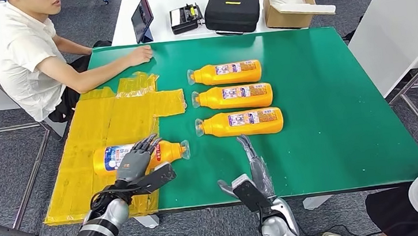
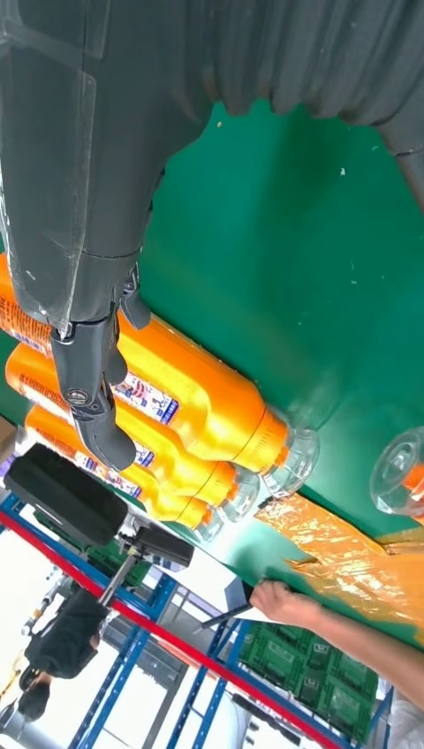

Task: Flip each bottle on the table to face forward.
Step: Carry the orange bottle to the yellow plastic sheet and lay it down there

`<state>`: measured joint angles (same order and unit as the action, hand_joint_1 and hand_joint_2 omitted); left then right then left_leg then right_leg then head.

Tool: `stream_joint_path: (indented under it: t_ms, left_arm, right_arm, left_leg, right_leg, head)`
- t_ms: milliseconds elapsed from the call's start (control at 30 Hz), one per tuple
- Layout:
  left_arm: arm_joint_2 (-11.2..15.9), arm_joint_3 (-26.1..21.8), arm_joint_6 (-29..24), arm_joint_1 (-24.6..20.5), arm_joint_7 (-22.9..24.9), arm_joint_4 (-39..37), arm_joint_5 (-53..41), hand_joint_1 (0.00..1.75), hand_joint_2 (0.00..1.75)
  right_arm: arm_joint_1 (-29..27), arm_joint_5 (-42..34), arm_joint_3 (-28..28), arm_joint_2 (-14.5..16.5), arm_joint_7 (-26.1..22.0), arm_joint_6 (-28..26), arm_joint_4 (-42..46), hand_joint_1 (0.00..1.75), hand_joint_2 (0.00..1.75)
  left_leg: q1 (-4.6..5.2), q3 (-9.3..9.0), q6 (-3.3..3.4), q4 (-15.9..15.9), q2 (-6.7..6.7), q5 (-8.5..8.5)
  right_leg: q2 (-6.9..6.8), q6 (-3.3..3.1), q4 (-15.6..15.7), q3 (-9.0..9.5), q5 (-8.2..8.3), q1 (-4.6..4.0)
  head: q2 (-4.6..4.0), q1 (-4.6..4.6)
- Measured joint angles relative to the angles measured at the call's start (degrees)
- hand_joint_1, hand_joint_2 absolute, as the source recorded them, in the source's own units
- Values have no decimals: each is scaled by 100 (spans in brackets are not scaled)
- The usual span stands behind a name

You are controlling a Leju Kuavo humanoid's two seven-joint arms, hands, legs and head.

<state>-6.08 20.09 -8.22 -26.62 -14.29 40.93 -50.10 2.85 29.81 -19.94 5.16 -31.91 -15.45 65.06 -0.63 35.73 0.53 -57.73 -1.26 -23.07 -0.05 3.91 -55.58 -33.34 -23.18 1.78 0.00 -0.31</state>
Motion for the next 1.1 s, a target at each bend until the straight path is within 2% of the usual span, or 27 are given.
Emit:
stream_joint_path:
  t_ms: [233,633,767,900,1100]
  left_arm:
    - [-8,21,-136,190,14,364,422,0,175]
    - [-11,268,-287,465,58,1104,580,0,175]
    - [-11,352,-353,667,-34,1514,753,0,175]
    - [2,472,-235,945,-81,2049,1031,0,175]
    - [37,573,-367,1131,-75,2479,1054,0,175]
  right_arm:
    - [-19,2,15,5,-60,-90,2,0,175]
    - [-85,246,84,13,-131,-436,225,0,175]
    - [-141,489,111,-9,-91,-694,342,0,175]
    - [-229,500,126,-24,-91,-783,491,0,175]
    - [-284,501,143,-50,-105,-817,637,0,175]
  left_leg:
    - [-1,24,0,0,3,0]
    - [0,61,0,-2,6,0]
    - [0,66,0,-2,6,-1]
    - [0,72,0,-2,6,-2]
    - [0,74,0,-2,6,-1]
  right_leg:
    - [1,0,-1,-25,0,0]
    - [1,1,-1,-64,3,0]
    - [1,1,-1,-68,1,0]
    - [1,0,-1,-73,1,1]
    - [1,0,-1,-76,2,0]
  head:
    - [0,0]
    - [0,0]
    - [0,0]
    - [0,0]
    - [0,0]
